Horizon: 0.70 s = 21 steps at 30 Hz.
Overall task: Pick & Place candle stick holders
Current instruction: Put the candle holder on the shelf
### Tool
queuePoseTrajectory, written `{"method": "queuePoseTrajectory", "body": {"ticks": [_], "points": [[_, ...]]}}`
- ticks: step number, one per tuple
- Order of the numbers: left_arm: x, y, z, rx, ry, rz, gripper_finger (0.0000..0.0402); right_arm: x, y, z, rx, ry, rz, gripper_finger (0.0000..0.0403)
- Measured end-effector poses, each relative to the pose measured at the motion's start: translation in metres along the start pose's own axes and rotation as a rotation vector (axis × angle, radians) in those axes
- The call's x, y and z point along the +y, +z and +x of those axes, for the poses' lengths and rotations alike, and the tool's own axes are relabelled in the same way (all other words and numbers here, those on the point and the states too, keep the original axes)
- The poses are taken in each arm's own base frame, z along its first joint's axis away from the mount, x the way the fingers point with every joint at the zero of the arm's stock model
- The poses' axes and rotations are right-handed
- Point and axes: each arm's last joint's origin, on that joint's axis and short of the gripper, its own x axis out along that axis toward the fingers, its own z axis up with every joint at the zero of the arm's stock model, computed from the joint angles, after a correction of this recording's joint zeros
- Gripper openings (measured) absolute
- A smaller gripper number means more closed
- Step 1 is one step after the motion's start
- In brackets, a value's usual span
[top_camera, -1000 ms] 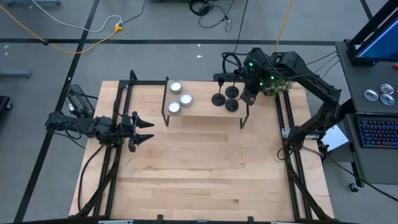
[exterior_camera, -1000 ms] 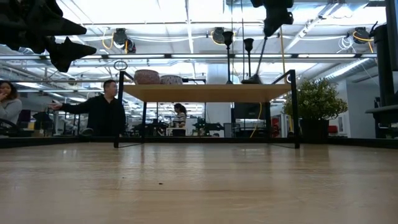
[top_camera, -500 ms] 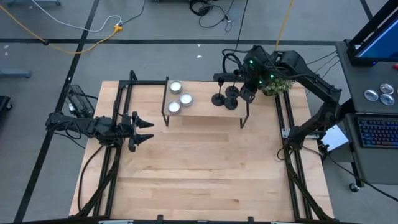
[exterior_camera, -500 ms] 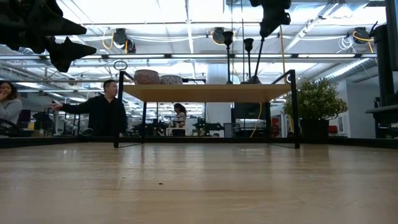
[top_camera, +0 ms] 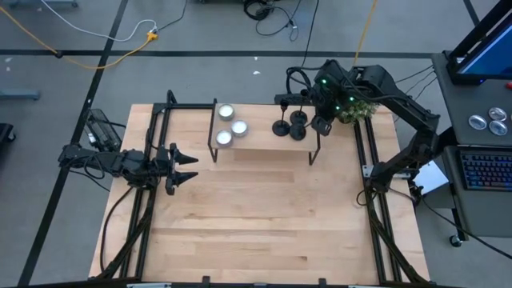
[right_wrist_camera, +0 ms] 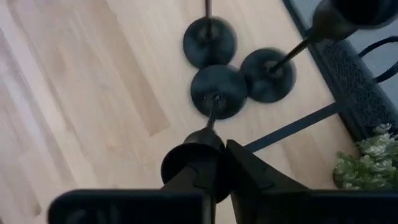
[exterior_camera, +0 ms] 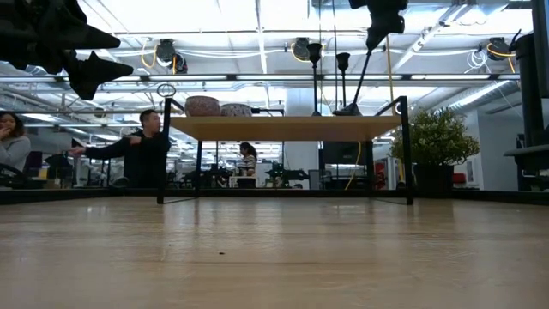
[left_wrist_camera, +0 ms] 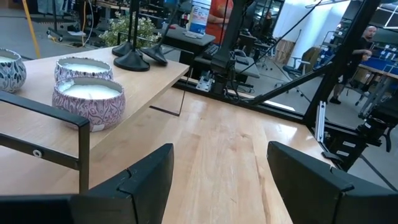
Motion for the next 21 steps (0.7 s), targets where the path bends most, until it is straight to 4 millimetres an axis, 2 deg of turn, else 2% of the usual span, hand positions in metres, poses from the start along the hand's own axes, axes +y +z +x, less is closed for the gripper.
{"method": "queuePoseTrajectory", "body": {"ticks": [8, 16, 21], "points": [[0.001, 0.000, 0.000, -0.006, 0.023, -0.001, 0.0267, 0.000, -0.005, -0.002, 0.044, -0.005, -0.004, 0.0010], [0.001, 0.000, 0.000, -0.008, 0.022, -0.016, 0.0267, -0.003, -0.003, -0.027, -0.041, -0.008, 0.016, 0.0006], [0.001, 0.000, 0.000, -0.008, 0.022, -0.026, 0.0267, -0.003, -0.003, -0.033, -0.063, 0.093, 0.050, 0.0006]]}}
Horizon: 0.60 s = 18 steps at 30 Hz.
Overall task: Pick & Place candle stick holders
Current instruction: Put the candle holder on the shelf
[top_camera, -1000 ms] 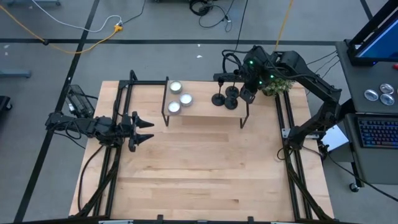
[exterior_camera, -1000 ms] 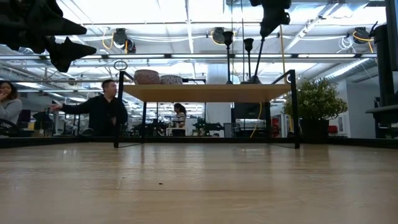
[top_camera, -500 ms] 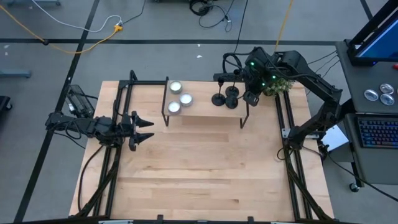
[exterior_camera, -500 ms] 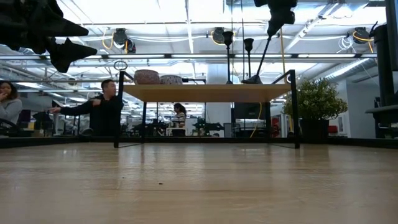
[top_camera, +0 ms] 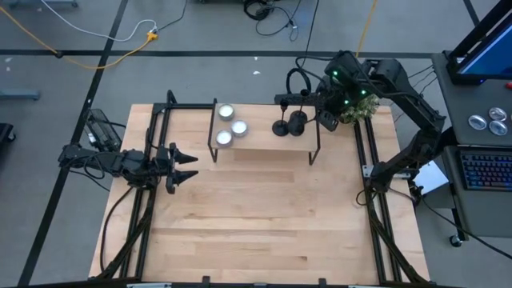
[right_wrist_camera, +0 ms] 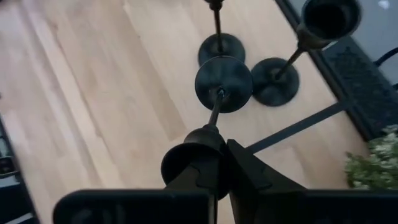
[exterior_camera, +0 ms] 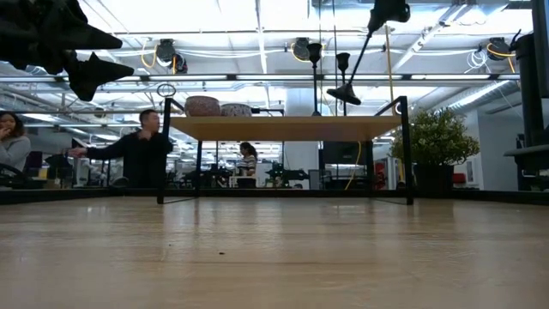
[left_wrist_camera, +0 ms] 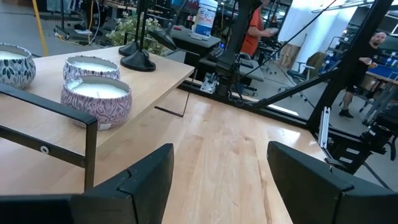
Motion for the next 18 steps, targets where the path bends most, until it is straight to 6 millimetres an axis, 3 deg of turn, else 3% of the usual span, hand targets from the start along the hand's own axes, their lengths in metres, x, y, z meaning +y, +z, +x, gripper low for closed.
{"method": "queuePoseTrajectory", "body": {"ticks": [18], "points": [[0.0000, -0.0001, 0.0000, 0.001, -0.001, -0.006, 0.0267, -0.0010, 0.0004, 0.0004, 0.000, 0.020, 0.091, 0.0006]]}}
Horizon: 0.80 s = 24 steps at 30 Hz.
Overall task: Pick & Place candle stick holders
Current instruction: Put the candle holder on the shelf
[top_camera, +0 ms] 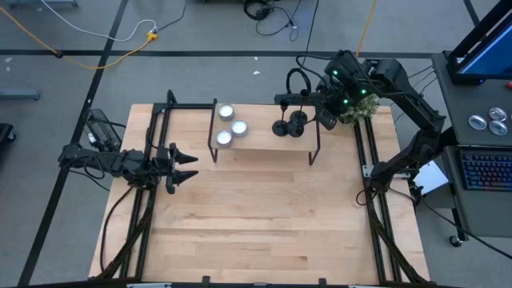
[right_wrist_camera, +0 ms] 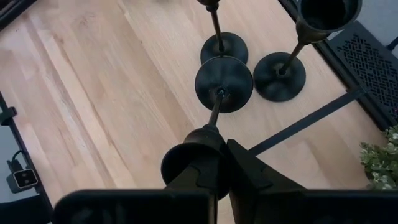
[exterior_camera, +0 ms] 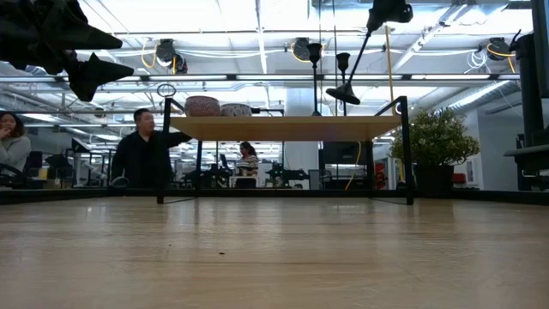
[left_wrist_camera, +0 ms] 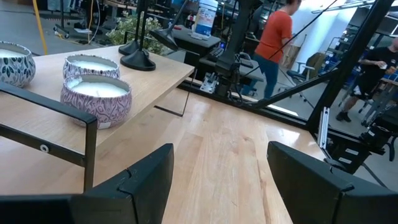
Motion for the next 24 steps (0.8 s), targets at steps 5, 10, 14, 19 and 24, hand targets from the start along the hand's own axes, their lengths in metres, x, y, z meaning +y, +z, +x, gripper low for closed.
{"method": "queuePoseTrajectory", "body": {"ticks": [5, 10, 14, 19, 24], "points": [[0.000, -0.001, 0.000, 0.008, 0.002, 0.003, 0.0267, -0.003, -0.002, 0.013, 0.052, -0.009, 0.026, 0.0006], [0.001, -0.002, 0.000, 0.021, 0.006, 0.001, 0.0267, -0.006, -0.005, 0.026, 0.109, -0.019, 0.034, 0.0006], [0.001, -0.002, 0.000, 0.022, 0.003, 0.000, 0.0267, -0.006, -0.005, 0.027, 0.111, -0.022, 0.036, 0.0006], [0.001, -0.002, 0.000, 0.022, 0.003, -0.001, 0.0267, -0.007, -0.005, 0.027, 0.110, -0.025, 0.039, 0.0006], [0.001, -0.002, 0.000, 0.021, 0.004, -0.006, 0.0267, -0.011, -0.005, 0.026, 0.106, -0.026, 0.054, 0.0006]]}}
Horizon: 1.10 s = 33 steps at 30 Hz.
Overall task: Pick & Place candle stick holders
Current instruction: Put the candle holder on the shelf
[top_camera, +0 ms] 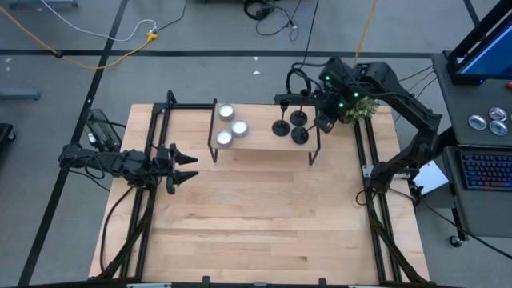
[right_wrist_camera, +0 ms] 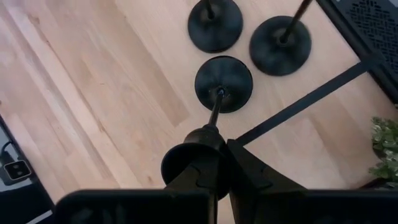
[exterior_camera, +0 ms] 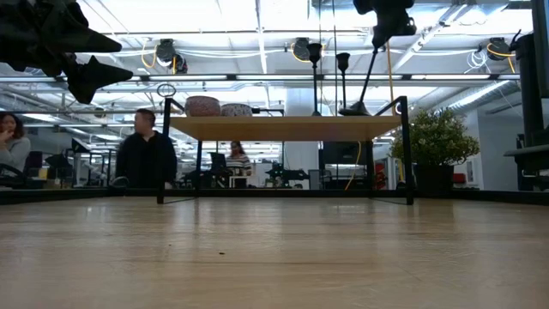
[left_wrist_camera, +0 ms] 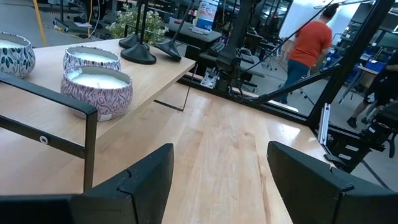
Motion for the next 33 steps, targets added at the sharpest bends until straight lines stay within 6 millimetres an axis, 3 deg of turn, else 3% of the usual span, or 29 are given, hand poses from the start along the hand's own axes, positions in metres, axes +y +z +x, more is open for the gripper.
{"method": "queuePoseTrajectory", "body": {"ticks": [20, 27, 33], "points": [[-0.0002, 0.0011, 0.0000, -0.012, 0.000, -0.020, 0.0267, -0.0038, 0.0003, -0.0013, -0.002, 0.022, -0.014, 0.0013], [-0.0003, 0.0011, 0.0000, -0.012, 0.000, -0.020, 0.0267, -0.0041, 0.0004, -0.0013, -0.004, 0.014, -0.016, 0.0059], [-0.0003, 0.0011, 0.0000, -0.013, 0.001, -0.020, 0.0267, -0.0053, 0.0005, -0.0012, -0.008, -0.030, -0.020, 0.0068]]}}
